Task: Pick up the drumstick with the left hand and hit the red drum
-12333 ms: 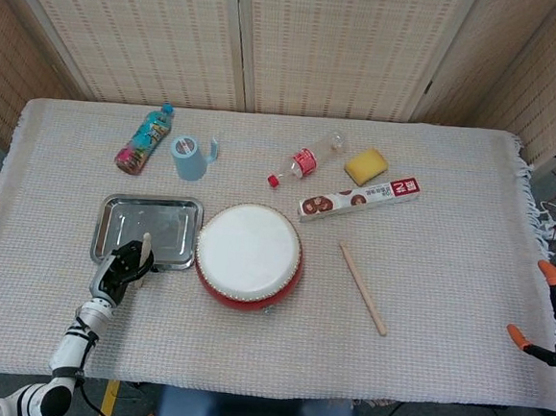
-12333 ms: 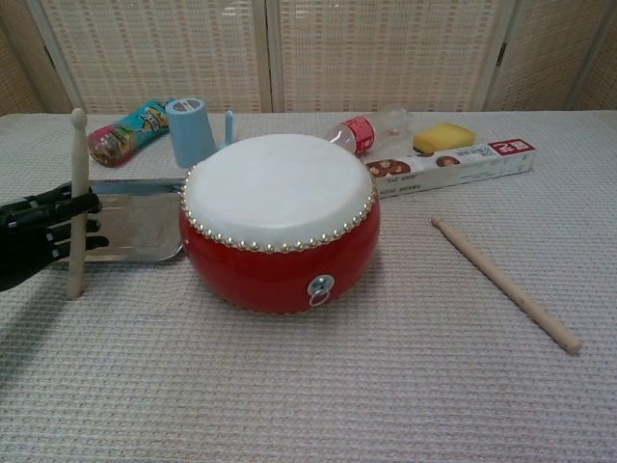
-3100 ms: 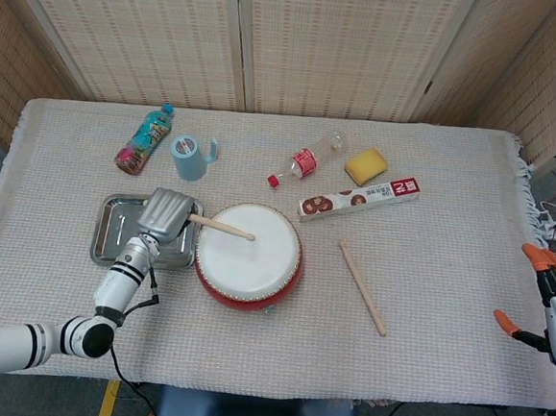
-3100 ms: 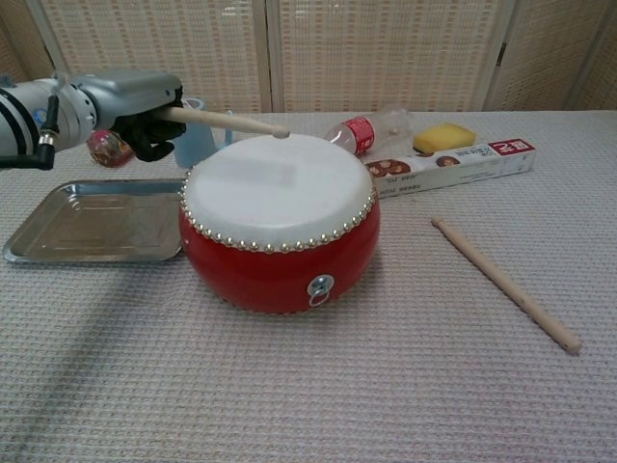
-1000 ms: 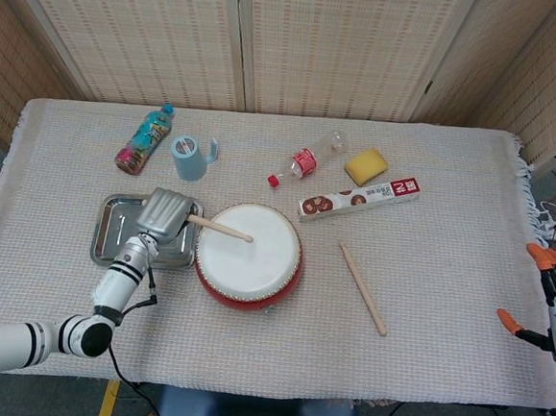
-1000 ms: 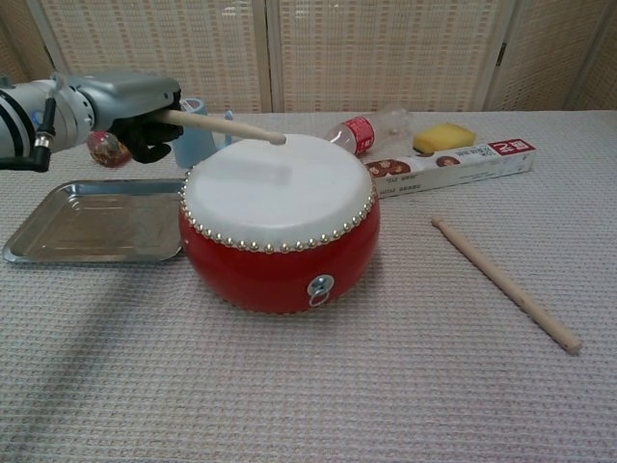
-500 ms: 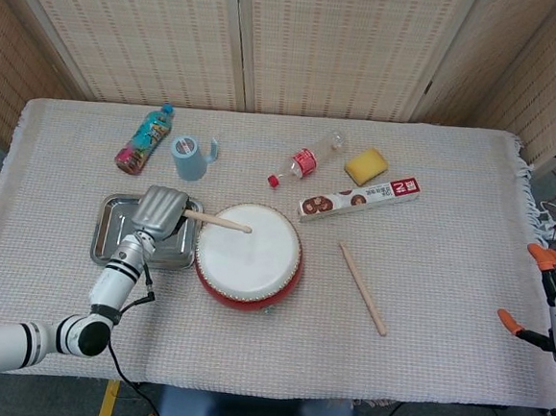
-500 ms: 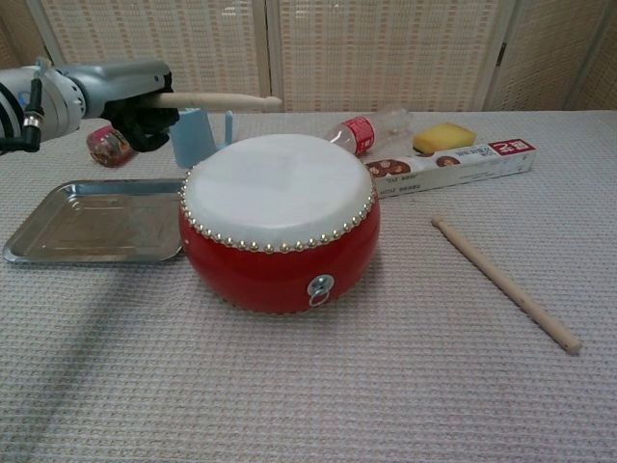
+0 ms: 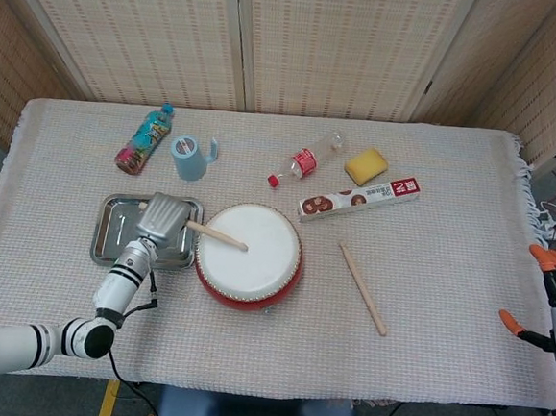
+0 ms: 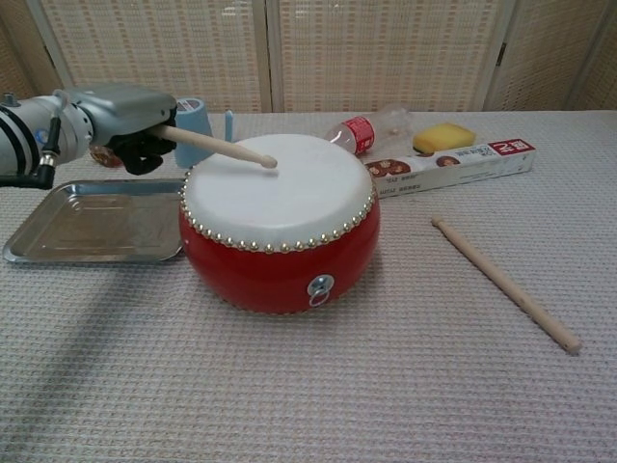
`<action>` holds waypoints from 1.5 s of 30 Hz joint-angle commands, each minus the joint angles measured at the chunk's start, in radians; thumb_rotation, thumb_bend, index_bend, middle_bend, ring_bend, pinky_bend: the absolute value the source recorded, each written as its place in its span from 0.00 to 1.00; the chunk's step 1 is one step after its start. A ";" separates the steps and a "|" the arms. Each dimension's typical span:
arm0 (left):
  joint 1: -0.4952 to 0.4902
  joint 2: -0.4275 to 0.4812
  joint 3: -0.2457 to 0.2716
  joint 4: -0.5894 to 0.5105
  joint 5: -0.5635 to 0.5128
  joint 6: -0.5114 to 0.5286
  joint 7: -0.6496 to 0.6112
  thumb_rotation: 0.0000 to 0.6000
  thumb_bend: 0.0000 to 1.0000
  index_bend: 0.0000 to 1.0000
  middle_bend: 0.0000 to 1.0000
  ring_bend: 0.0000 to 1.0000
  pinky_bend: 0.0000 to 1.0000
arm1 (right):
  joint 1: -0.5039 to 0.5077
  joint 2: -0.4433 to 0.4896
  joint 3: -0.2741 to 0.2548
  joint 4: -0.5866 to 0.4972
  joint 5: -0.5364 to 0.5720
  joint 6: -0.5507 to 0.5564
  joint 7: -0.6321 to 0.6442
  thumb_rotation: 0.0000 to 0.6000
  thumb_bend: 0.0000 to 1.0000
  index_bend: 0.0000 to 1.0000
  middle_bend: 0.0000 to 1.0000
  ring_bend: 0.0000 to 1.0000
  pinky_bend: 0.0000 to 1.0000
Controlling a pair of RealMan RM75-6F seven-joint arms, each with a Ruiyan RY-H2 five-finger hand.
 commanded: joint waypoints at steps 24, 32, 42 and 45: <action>0.045 -0.068 -0.028 0.506 0.045 -0.309 -0.441 1.00 0.69 1.00 1.00 1.00 1.00 | -0.010 0.007 -0.005 -0.010 -0.001 0.006 -0.003 1.00 0.18 0.00 0.10 0.00 0.00; 0.036 -0.162 0.005 0.696 0.118 -0.393 -0.486 1.00 0.69 1.00 1.00 0.99 0.99 | -0.011 0.010 -0.004 -0.025 0.003 0.003 -0.017 1.00 0.18 0.00 0.10 0.00 0.00; 0.014 -0.232 -0.009 0.826 0.142 -0.446 -0.501 1.00 0.68 0.82 0.78 0.71 0.81 | -0.009 0.012 -0.002 -0.041 0.011 -0.006 -0.035 1.00 0.18 0.00 0.10 0.00 0.00; 0.012 -0.244 -0.020 0.842 0.136 -0.453 -0.501 1.00 0.68 0.69 0.62 0.56 0.68 | -0.009 0.014 -0.001 -0.044 0.012 -0.007 -0.039 1.00 0.18 0.00 0.10 0.00 0.00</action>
